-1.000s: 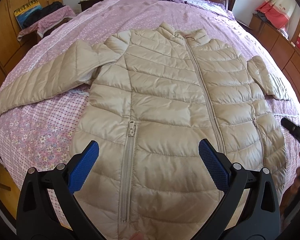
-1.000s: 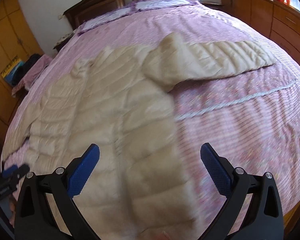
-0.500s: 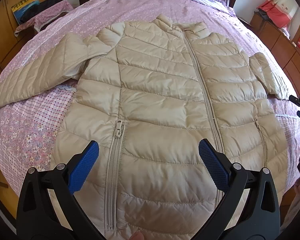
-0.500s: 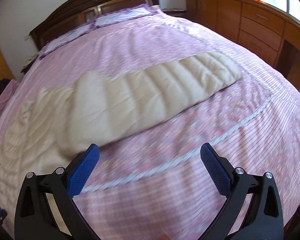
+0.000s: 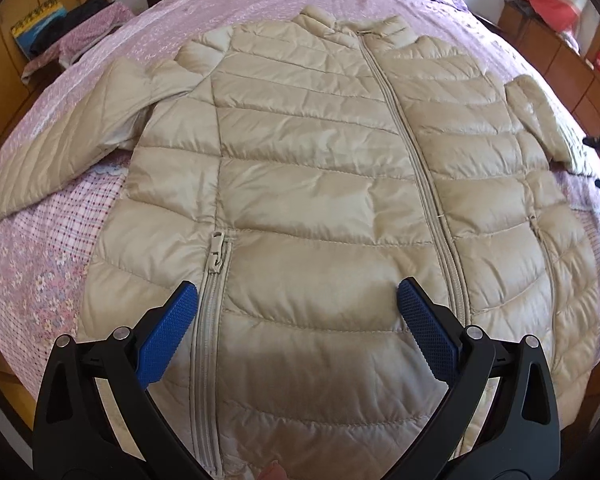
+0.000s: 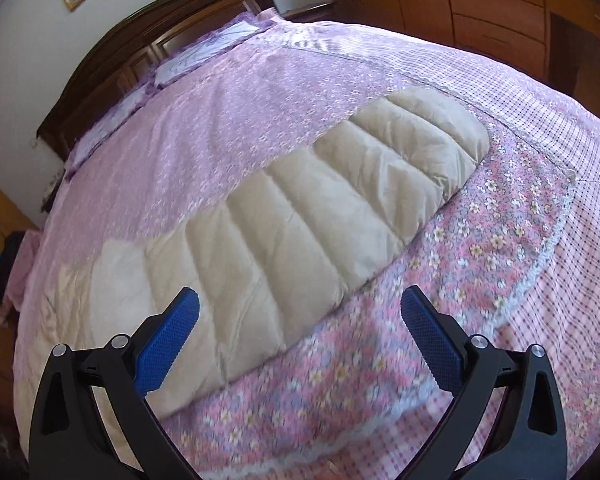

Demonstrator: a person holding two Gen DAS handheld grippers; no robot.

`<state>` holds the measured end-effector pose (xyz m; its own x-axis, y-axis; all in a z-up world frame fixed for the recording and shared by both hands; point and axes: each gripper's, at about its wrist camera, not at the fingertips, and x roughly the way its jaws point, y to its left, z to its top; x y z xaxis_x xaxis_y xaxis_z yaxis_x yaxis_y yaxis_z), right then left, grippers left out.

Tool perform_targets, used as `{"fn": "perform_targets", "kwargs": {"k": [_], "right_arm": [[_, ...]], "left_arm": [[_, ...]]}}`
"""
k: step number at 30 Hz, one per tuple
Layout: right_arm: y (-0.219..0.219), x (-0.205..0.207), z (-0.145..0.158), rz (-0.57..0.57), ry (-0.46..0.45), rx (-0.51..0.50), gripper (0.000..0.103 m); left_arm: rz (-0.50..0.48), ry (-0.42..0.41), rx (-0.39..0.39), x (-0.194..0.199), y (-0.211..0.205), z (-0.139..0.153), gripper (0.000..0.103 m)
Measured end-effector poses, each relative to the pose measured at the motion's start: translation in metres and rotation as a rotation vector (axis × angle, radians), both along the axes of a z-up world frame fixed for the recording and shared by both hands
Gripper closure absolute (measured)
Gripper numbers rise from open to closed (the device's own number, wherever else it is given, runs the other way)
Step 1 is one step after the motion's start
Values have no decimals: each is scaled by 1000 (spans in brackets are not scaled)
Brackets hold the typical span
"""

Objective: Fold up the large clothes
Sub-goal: 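Move the right tool to the jacket sleeve and close on its cuff, then lift the sleeve with the right tool, fold it across the body, release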

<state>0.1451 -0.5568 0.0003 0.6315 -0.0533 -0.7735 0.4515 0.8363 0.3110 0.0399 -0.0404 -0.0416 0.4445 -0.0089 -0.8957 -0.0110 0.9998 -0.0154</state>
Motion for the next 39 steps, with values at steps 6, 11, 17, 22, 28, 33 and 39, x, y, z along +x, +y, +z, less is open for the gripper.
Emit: {"fn": "perform_targets", "kwargs": {"k": [6, 11, 17, 22, 28, 33, 39], "right_arm": [[-22, 19, -17, -50, 13, 35, 5], [-36, 28, -37, -68, 11, 148, 5], [-40, 39, -51, -68, 35, 117, 4], [-28, 35, -42, -87, 69, 29, 27], [-25, 8, -18, -58, -16, 60, 89], [-11, -18, 16, 2, -90, 22, 93], [17, -45, 68, 101, -195, 15, 94]], "left_arm": [[-14, 22, 53, 3, -8, -8, 3], [-14, 17, 58, 0, -7, -10, 3], [-8, 34, 41, 2, -4, -14, 3], [-11, 16, 41, 0, -4, -18, 3], [-4, 38, 19, 1, -1, -22, 3], [-14, 34, 18, 1, -2, -22, 3], [-19, 0, 9, -6, 5, -7, 3]]}}
